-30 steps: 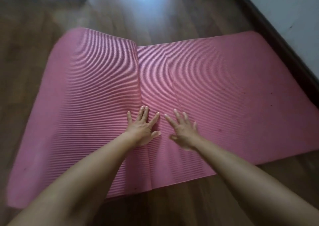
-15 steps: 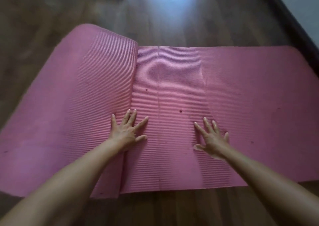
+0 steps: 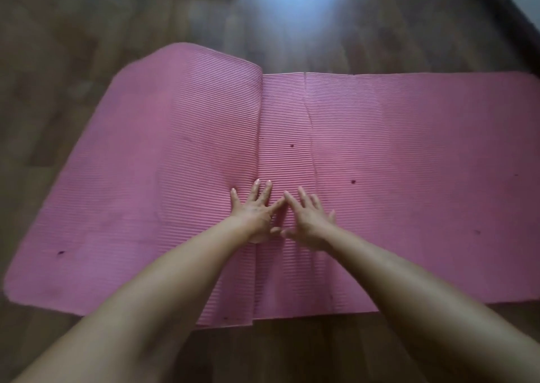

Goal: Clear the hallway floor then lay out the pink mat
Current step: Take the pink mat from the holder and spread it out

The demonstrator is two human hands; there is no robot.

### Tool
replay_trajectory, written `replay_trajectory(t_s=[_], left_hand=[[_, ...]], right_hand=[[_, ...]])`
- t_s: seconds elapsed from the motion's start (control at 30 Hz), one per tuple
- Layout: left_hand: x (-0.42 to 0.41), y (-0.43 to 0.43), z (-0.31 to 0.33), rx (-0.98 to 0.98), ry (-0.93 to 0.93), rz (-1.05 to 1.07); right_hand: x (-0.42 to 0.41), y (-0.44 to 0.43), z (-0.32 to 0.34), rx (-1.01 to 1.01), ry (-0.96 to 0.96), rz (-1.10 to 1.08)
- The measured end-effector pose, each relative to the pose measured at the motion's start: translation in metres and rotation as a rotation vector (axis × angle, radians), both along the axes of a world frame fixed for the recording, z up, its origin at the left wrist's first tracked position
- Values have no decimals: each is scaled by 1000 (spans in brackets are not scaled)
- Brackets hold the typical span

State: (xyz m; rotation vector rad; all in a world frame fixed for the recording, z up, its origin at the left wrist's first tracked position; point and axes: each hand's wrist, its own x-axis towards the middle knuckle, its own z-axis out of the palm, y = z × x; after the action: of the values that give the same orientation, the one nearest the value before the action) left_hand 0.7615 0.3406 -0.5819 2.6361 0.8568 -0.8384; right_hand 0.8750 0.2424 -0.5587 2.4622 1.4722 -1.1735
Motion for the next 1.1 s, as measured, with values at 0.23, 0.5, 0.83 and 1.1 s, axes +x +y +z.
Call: replay_trajectory(t_s=[0.23,0.5,0.83,1.1], left_hand=[[-39,14,-9,63,-101,8],[-93,48,-10,95,-82,6],[-173,80,-8,119,-56,76],[-185,82,-11,107,-63,94]], right_hand=[[-26,4,-16,-23,-58,-108],[-31,2,-16,-12,-109,-130],[-33,2,-16,-36,-161,-120],[-85,53,-5,-27,-214,-93]])
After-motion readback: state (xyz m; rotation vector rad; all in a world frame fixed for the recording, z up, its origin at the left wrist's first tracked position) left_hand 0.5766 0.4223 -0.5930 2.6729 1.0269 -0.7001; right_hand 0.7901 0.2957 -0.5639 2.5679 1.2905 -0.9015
